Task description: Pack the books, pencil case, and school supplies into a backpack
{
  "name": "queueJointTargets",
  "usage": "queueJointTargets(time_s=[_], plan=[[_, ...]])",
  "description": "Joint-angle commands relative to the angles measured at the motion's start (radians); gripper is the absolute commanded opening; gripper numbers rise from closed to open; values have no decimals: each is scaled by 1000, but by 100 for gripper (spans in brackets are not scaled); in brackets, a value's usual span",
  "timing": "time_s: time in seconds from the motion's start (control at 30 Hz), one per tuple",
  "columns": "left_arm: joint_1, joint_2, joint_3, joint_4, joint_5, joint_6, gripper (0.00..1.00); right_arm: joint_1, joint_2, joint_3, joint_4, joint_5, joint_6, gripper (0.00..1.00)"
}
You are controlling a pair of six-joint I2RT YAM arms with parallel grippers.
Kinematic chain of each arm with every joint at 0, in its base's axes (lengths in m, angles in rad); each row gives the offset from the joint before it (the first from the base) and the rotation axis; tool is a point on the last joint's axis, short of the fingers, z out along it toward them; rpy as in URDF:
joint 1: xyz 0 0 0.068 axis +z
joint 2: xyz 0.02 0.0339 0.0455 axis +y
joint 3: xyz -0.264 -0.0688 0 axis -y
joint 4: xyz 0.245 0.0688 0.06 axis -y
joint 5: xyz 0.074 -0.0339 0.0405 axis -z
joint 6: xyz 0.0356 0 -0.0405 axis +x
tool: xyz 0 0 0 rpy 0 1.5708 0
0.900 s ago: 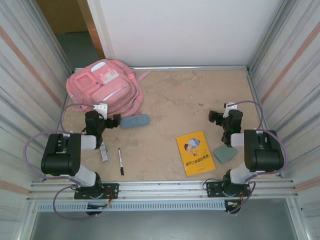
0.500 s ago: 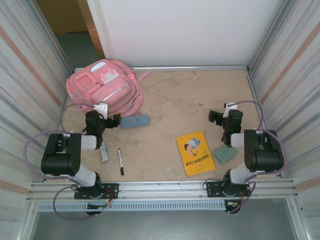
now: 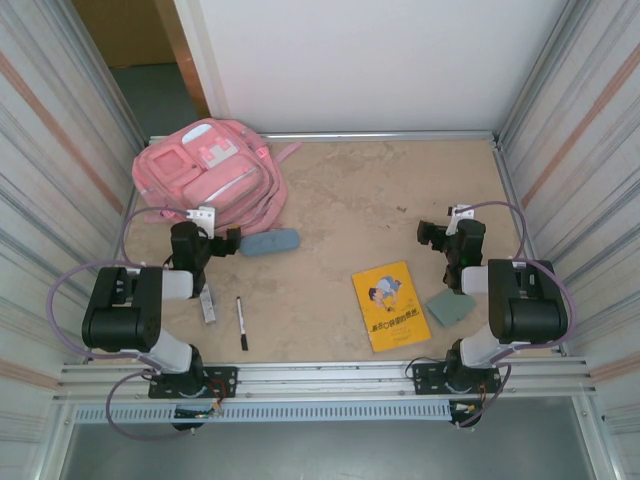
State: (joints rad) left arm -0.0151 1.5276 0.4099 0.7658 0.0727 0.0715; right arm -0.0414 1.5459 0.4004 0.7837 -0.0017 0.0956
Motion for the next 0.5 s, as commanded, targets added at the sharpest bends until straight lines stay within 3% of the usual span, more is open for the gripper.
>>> queueJointTargets(time_s=[0.0, 0.1, 0.2, 0.27, 0.37, 0.4, 0.47], plan=[[12, -19, -1, 28, -46, -19, 99, -11, -20, 30, -33, -5, 1, 99], [9, -104, -41, 53, -47, -9, 99, -24, -110, 83, -212, 13, 27, 99], [-23, -316, 78, -370, -211, -124, 99, -10, -244, 129, -378, 25, 71, 99], [-23, -394, 165, -578, -192, -224, 99, 19, -327, 155, -482, -8, 125, 99], [-20, -434, 303, -938, -273, -561, 99, 128, -408, 211, -652, -50, 148, 99], [0, -428, 342, -1053, -231, -670, 99, 181, -422, 231, -708, -46, 154, 99], [80, -406, 375, -1055, 80, -615, 99, 285, -432, 255, -783, -60, 175, 99]])
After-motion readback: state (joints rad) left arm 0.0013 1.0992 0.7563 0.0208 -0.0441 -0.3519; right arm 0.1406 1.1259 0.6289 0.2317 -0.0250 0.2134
